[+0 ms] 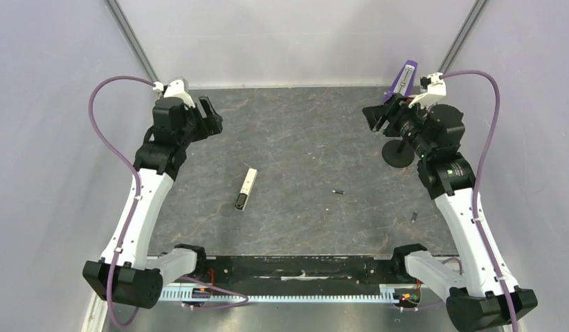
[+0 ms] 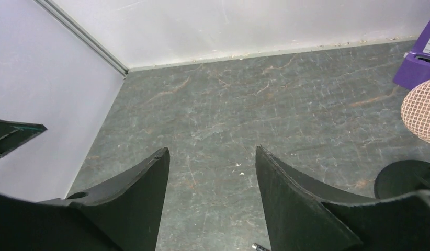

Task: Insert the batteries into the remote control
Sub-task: Pick up the remote control from the center of the board.

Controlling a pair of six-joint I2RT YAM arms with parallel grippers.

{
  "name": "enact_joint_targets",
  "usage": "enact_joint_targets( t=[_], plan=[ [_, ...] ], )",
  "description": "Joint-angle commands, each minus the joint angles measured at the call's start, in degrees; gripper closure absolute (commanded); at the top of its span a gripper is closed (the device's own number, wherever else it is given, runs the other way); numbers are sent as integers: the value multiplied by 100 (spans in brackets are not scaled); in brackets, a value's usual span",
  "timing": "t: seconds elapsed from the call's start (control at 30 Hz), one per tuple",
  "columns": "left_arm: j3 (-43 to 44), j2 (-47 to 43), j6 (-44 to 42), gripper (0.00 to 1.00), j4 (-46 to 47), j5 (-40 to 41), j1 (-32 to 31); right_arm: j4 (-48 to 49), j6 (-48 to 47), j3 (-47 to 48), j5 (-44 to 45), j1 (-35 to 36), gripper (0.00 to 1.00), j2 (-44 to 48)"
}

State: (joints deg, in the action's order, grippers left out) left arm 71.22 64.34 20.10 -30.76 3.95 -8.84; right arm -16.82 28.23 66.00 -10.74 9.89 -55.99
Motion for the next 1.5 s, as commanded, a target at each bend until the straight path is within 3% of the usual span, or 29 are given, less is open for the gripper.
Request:
enact_joint_targets(
  t=[0.0, 0.03, 0.13, 0.27, 0.43, 0.5, 0.7, 0.87, 0.97, 1.1, 1.27, 1.47],
  plan=[
    [-250, -282, 224, 16, 226, 185, 14, 340, 236, 88, -134, 4, 31, 92],
    [-302, -350, 318, 16, 253, 327, 14, 357, 228, 89, -138, 3, 24, 108],
    [-528, -641, 572, 7, 364, 686, 22, 345, 123, 106, -316, 3, 22, 107],
    [-1132, -1084, 129, 6, 836, -49, 18, 330, 112, 108, -805, 8, 21, -11],
    [-1147, -646, -115, 10, -163, -925, -6, 285, -51, 16, -732, 375, 21, -106],
    [-1303, -522, -171, 15, -500, -673, -78, 299, -95, -33, -520, 660, 21, -121],
    [-2191, -440, -290, 15, -479, -234, -873, 296, -261, -96, 67, 1687, 21, -406],
    [-2601, 34, 36, 17, 63, 262, -1989, 356, -219, -120, 342, 2198, 21, -720],
    [-2755, 359, 25, 19, 337, 746, -2323, 448, -186, -153, 384, 2314, 21, -831],
    [-2778, 769, -66, 20, 424, 1147, -2444, 476, -171, -168, 399, 2375, 21, -932],
    [-2711, 1311, 61, 20, 616, 983, -2487, 529, -130, -264, 422, 2386, 21, -947],
    [-2569, 1937, 310, 32, 754, 1007, -2485, 546, -96, -401, 468, 2387, 20, -910]
  ],
)
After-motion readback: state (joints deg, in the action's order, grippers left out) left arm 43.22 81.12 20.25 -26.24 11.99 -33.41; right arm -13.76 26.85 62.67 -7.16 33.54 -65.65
